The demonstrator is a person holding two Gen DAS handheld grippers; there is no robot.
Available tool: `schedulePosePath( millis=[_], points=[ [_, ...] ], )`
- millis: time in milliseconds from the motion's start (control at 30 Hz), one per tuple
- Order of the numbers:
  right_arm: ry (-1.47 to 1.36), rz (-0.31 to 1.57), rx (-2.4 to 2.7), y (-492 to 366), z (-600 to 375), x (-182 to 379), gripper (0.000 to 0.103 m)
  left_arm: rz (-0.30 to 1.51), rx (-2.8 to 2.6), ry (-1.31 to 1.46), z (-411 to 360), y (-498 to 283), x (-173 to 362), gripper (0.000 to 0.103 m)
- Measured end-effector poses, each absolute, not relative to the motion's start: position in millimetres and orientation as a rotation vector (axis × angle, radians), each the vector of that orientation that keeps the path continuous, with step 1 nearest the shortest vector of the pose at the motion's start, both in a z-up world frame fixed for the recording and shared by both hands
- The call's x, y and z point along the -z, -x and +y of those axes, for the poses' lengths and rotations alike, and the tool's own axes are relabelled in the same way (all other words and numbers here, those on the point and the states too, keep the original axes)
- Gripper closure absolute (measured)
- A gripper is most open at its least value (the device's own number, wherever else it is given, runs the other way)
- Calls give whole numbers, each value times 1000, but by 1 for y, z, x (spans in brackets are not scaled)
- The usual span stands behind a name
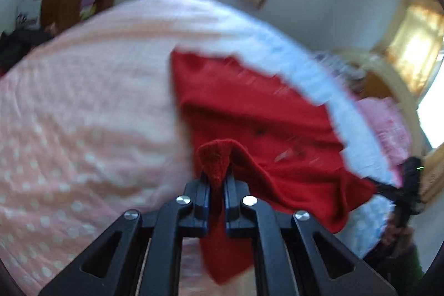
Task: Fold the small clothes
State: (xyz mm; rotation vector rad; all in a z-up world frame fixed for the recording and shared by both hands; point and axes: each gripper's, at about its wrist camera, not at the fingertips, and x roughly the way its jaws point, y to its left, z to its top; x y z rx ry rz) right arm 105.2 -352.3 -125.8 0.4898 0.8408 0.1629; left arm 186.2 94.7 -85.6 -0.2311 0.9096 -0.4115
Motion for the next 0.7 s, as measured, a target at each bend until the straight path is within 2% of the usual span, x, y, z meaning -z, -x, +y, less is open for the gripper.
schedulePosePath(
  millis=[100, 267, 400, 600, 667, 700],
  points=[
    [-481, 837, -241, -100, -344, 121, 58, 950, 395, 185, 89, -184, 110, 95],
    [-227, 801, -375, -106, -299, 92, 58, 922, 403, 203, 90, -181, 106, 95],
    [-135, 797, -484, -113, -267, 84, 58, 918, 395, 187, 86, -178, 103, 95],
    [62, 827, -447, -130, -222, 98, 61, 917, 397, 202, 91, -178, 106, 95],
    [74, 853, -431, -137, -220, 104, 97, 915, 394, 198, 91, -177, 106, 95],
    [65, 862, -426, -137, -221, 105, 97, 912, 393, 195, 91, -176, 105, 95]
  ],
)
